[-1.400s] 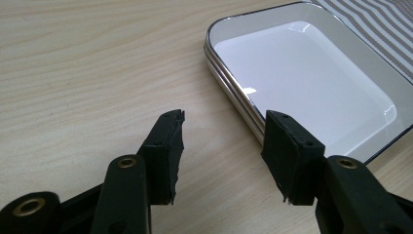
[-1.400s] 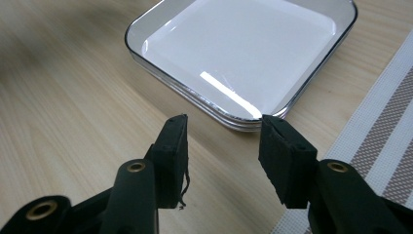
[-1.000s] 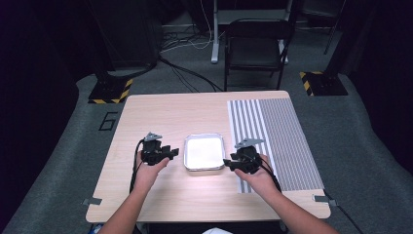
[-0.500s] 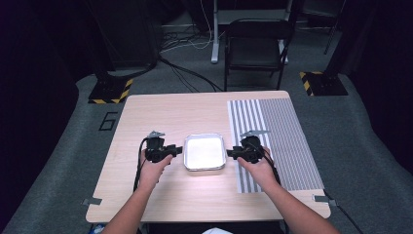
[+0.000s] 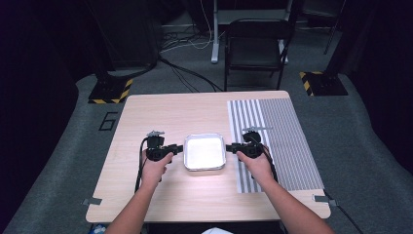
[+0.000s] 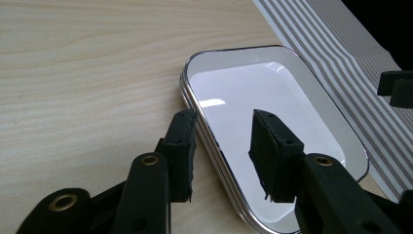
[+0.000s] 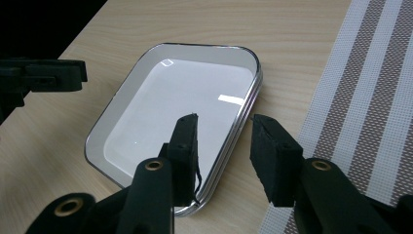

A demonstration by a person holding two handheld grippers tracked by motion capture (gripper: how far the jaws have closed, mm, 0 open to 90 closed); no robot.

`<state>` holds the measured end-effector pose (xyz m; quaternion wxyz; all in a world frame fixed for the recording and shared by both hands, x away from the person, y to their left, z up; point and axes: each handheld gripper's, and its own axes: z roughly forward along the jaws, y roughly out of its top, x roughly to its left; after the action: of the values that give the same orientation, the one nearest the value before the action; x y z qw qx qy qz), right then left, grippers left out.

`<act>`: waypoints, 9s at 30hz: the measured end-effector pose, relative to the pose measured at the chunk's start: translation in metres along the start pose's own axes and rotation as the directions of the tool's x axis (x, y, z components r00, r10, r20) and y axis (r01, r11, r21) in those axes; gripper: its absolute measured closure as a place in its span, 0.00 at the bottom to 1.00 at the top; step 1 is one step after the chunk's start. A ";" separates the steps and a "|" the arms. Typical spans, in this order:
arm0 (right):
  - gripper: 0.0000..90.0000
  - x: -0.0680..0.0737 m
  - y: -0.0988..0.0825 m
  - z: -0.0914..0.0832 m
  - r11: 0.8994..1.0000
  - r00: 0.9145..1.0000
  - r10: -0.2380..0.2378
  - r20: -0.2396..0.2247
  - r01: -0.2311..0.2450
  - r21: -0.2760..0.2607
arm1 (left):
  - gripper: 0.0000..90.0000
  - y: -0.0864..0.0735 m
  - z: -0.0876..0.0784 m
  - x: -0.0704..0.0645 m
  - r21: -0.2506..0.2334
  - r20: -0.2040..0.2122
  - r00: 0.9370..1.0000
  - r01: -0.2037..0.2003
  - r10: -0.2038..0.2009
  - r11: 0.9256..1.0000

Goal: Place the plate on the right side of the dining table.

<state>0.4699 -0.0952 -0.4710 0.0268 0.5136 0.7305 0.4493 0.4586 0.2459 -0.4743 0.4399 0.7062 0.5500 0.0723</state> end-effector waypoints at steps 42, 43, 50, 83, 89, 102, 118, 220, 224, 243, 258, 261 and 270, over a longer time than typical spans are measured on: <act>0.71 0.009 -0.014 0.024 0.987 0.991 0.129 -0.027 -0.130 -0.089 | 0.75 -0.021 0.020 -0.005 -0.077 -0.048 0.990 0.128 -0.132 0.989; 0.71 0.008 -0.016 0.026 0.988 0.991 0.130 -0.027 -0.132 -0.085 | 0.76 -0.021 0.022 -0.005 -0.076 -0.045 0.990 0.133 -0.137 0.988; 0.72 0.004 -0.017 0.029 0.983 0.987 0.158 -0.035 -0.161 -0.084 | 0.79 -0.023 0.026 -0.002 -0.065 -0.011 0.987 0.159 -0.160 0.985; 0.79 -0.004 -0.018 0.033 0.970 0.969 0.231 -0.083 -0.236 -0.056 | 0.85 -0.024 0.025 -0.001 -0.053 0.034 0.983 0.184 -0.183 0.981; 0.78 -0.007 -0.017 0.032 0.972 0.972 0.227 -0.052 -0.230 -0.056 | 0.86 -0.024 0.024 0.000 -0.055 0.044 0.982 0.186 -0.184 0.981; 0.79 -0.010 -0.019 0.036 0.966 0.965 0.252 -0.070 -0.255 -0.038 | 0.86 -0.025 0.028 0.002 -0.047 0.045 0.979 0.203 -0.201 0.978; 0.79 -0.011 -0.020 0.034 0.959 0.957 0.276 -0.084 -0.280 -0.034 | 0.86 -0.025 0.026 0.003 -0.046 0.053 0.979 0.202 -0.199 0.978; 0.93 -0.011 -0.008 0.005 0.961 0.961 0.268 -0.074 -0.271 -0.045 | 0.88 -0.003 0.028 -0.020 -0.035 0.082 0.986 0.151 -0.148 0.988; 0.93 -0.012 -0.007 0.003 0.961 0.961 0.268 -0.071 -0.272 -0.046 | 0.88 0.001 0.028 -0.024 -0.033 0.082 0.988 0.132 -0.129 0.991; 0.93 -0.024 -0.004 -0.019 0.958 0.961 0.272 -0.055 -0.275 -0.074 | 0.89 0.013 0.038 -0.044 -0.031 0.098 0.991 0.097 -0.094 0.995; 0.93 -0.035 -0.006 -0.033 0.956 0.960 0.277 -0.047 -0.281 -0.088 | 0.89 0.019 0.051 -0.059 0.004 0.100 0.993 0.062 -0.062 0.998; 0.93 -0.038 -0.008 -0.037 0.954 0.958 0.282 -0.046 -0.285 -0.090 | 0.89 0.019 0.055 -0.063 0.007 0.099 0.993 0.064 -0.064 0.998; 0.92 -0.045 -0.011 -0.044 0.950 0.954 0.295 -0.053 -0.298 -0.088 | 0.89 0.022 0.060 -0.072 0.026 0.093 0.995 0.033 -0.036 0.999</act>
<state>0.4612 -0.1587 -0.4708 -0.0311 0.6066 0.6234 0.4924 0.4821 0.1528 -0.4678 0.4575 0.7047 0.5417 0.0248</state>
